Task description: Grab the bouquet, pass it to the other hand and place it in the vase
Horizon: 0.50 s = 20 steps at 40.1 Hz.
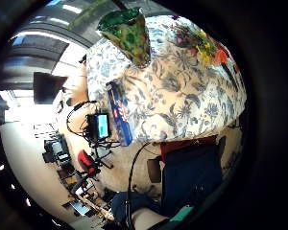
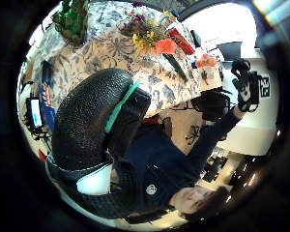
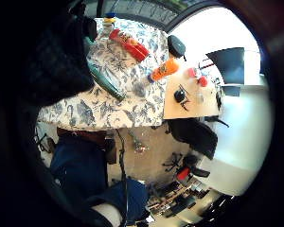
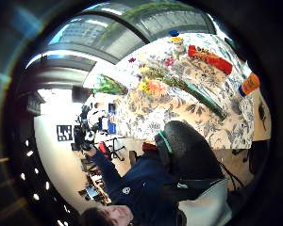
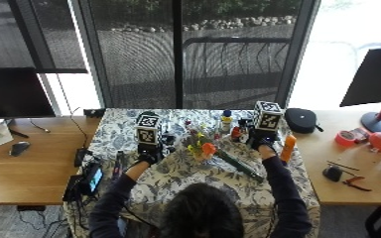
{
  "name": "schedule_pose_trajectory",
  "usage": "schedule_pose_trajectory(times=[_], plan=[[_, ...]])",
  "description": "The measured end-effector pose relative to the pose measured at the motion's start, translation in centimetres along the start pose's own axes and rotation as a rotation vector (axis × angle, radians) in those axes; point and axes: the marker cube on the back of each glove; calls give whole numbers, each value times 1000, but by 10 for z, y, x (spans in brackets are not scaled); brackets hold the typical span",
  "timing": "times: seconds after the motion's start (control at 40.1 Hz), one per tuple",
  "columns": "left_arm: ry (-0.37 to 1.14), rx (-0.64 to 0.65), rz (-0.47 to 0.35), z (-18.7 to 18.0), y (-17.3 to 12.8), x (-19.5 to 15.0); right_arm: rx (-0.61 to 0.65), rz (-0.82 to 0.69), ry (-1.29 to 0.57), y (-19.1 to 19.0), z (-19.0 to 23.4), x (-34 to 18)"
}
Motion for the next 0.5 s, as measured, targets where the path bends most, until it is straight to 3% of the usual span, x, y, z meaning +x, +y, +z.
schedule_pose_trajectory(times=[0.249, 0.499], plan=[[-5, 26, 34, 2, 15, 9, -75, 162, -81, -53, 5, 29], [1, 31, 37, 8, 10, 4, -165, 322, -116, -85, 57, 63]])
